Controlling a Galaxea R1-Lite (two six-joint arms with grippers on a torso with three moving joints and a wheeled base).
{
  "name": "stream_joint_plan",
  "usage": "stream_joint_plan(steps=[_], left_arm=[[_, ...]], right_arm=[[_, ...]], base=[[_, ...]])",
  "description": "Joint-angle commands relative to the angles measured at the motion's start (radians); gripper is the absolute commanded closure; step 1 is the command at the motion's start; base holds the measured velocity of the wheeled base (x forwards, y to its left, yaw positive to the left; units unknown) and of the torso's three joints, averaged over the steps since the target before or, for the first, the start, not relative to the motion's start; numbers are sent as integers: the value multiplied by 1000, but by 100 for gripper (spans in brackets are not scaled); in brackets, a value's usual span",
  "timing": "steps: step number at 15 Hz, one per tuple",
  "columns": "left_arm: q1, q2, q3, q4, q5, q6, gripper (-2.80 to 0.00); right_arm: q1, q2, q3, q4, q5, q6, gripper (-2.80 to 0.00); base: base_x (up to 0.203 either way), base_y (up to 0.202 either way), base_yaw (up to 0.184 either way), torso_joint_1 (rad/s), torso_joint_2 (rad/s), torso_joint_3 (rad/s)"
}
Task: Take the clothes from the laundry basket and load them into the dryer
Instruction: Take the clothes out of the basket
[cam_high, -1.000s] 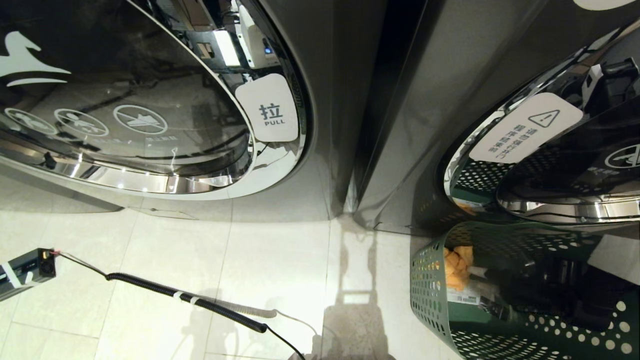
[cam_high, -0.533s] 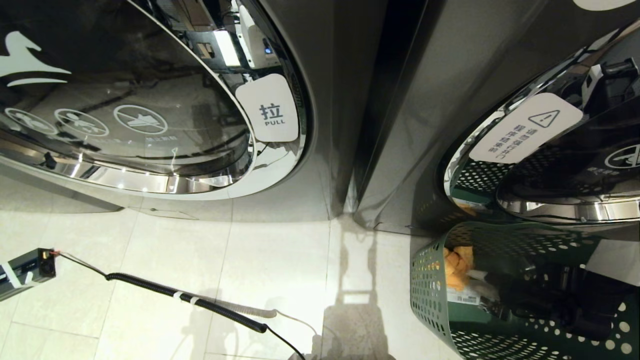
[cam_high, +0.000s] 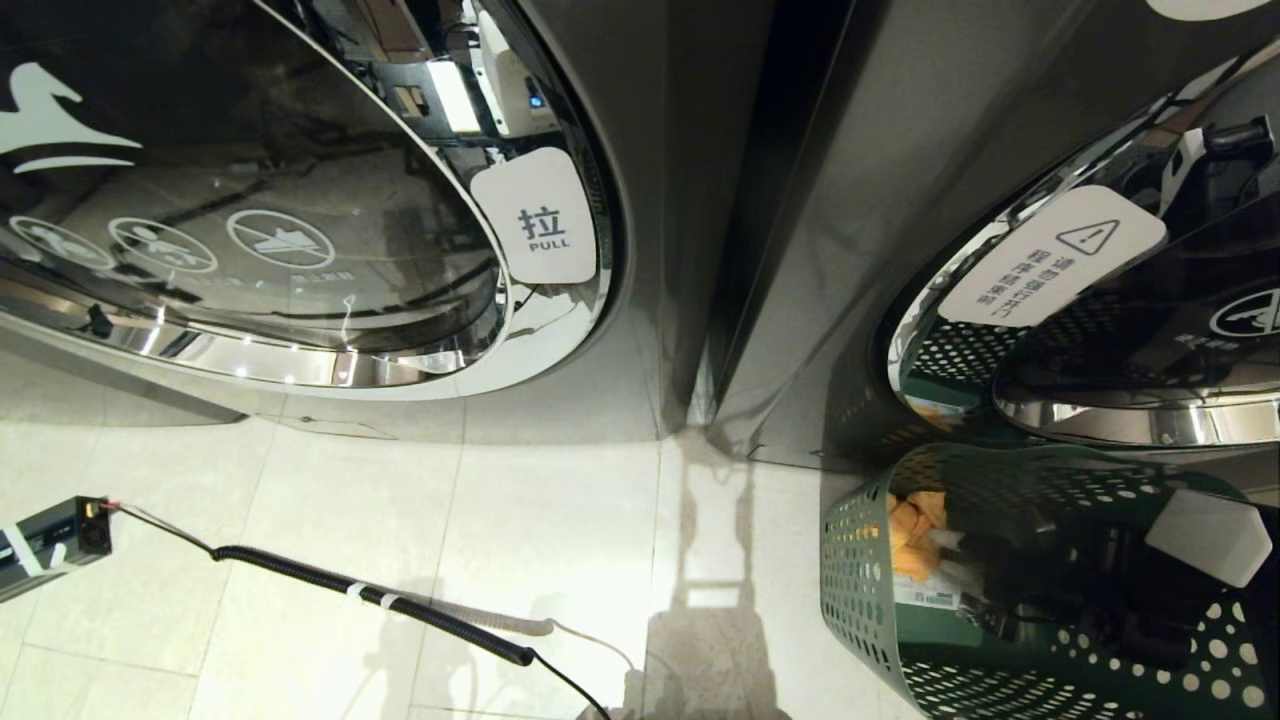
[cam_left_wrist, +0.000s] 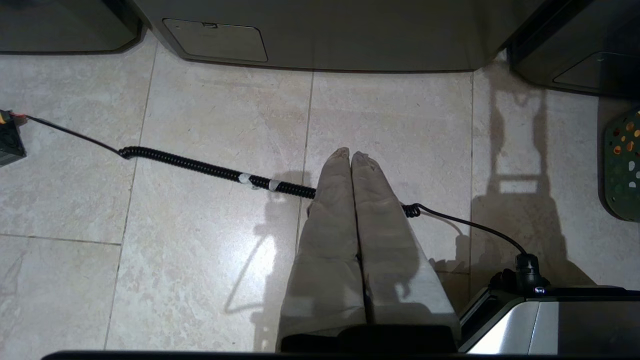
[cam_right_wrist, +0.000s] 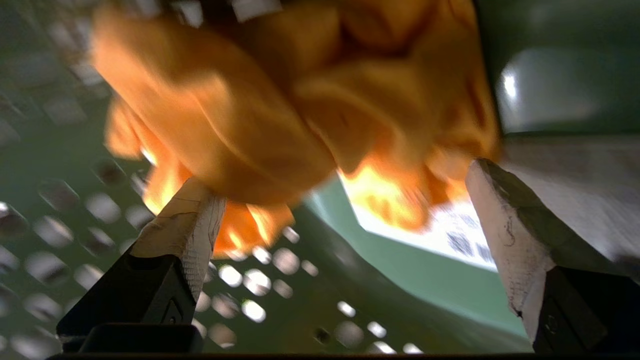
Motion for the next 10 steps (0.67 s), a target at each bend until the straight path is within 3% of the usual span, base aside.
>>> stream_joint_plan(steps=[1, 7, 10], left_arm=[[0, -2, 2, 0, 0, 0, 0], [0, -2, 2, 0, 0, 0, 0], [0, -2, 2, 0, 0, 0, 0]], right_arm=[[12, -7, -35, -9, 5, 65, -280], [39, -21, -60, -9, -17, 139, -280], [68, -20, -114, -8, -91, 225, -280]], base=[[0, 0, 0, 0, 0, 0], [0, 0, 0, 0, 0, 0], [0, 0, 0, 0, 0, 0]])
